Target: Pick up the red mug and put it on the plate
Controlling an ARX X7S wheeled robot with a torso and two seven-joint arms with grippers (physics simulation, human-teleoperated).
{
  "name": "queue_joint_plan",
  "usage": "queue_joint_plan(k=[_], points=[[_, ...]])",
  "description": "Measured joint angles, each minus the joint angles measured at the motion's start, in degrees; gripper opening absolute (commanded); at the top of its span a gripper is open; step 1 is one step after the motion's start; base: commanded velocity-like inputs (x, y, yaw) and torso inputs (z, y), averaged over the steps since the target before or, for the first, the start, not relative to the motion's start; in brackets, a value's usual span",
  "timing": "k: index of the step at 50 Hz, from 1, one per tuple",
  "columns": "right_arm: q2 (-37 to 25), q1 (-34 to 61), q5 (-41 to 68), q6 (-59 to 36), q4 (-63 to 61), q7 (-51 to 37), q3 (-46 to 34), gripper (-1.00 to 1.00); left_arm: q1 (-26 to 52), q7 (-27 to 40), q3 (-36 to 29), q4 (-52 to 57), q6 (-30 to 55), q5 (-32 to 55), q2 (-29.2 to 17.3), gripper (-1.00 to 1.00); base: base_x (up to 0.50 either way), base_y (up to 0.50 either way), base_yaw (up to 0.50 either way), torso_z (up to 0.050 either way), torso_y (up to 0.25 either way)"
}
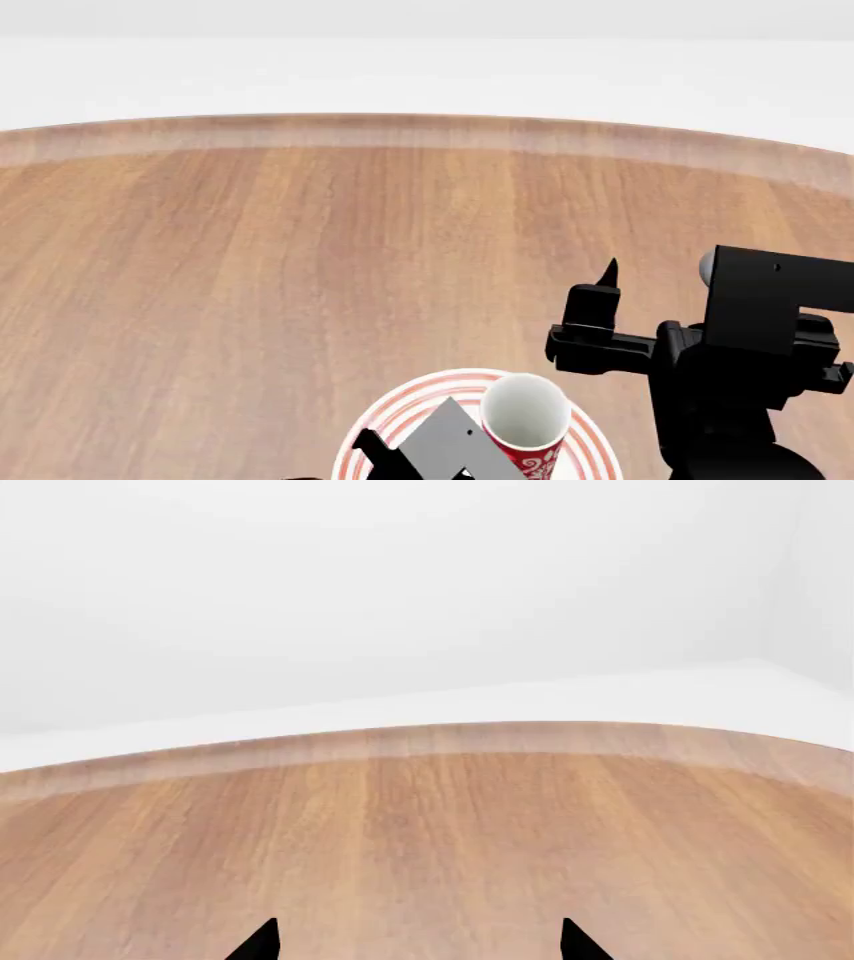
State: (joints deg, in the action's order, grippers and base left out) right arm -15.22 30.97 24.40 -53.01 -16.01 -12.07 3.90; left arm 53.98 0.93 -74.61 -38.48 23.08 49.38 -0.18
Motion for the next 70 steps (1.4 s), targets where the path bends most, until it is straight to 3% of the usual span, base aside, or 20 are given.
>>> queue_joint_plan(k=[7, 16, 44, 45, 70], points=[[-0.07, -0.22, 0.24, 0.27, 0.03, -0.03, 0.14, 1.00, 2.48, 1.17, -7.09, -2.73, -2.90, 7.05, 0.06, -1.00, 0.00, 0.00, 0.00, 0.000, 0.000], [-0.16, -0.55, 0.46, 0.78, 0.26, 0.01, 0.17, 1.00, 3.76, 1.55, -11.43, -4.85, -4.21, 11.34, 0.08, -1.00, 0.00, 0.00, 0.00, 0.000, 0.000], [-0.33, -1.05, 0.96, 1.92, 0.99, -0.08, -0.29, 1.00, 4.82, 1.03, -12.50, -6.49, -1.78, 15.60, 0.18, -1.00, 0.00, 0.00, 0.00, 0.000, 0.000], [-0.34, -1.06, 0.97, 1.97, 1.02, -0.08, -0.32, 1.00, 4.87, 1.04, -12.43, -6.49, -1.62, 15.70, 0.18, 1.00, 0.00, 0.00, 0.00, 0.000, 0.000], [-0.42, -0.61, 1.31, 2.52, 1.86, -0.33, -1.09, 1.00, 4.86, 2.66, -13.87, -7.56, 1.02, 17.13, 0.17, 1.00, 0.00, 0.00, 0.00, 0.000, 0.000]])
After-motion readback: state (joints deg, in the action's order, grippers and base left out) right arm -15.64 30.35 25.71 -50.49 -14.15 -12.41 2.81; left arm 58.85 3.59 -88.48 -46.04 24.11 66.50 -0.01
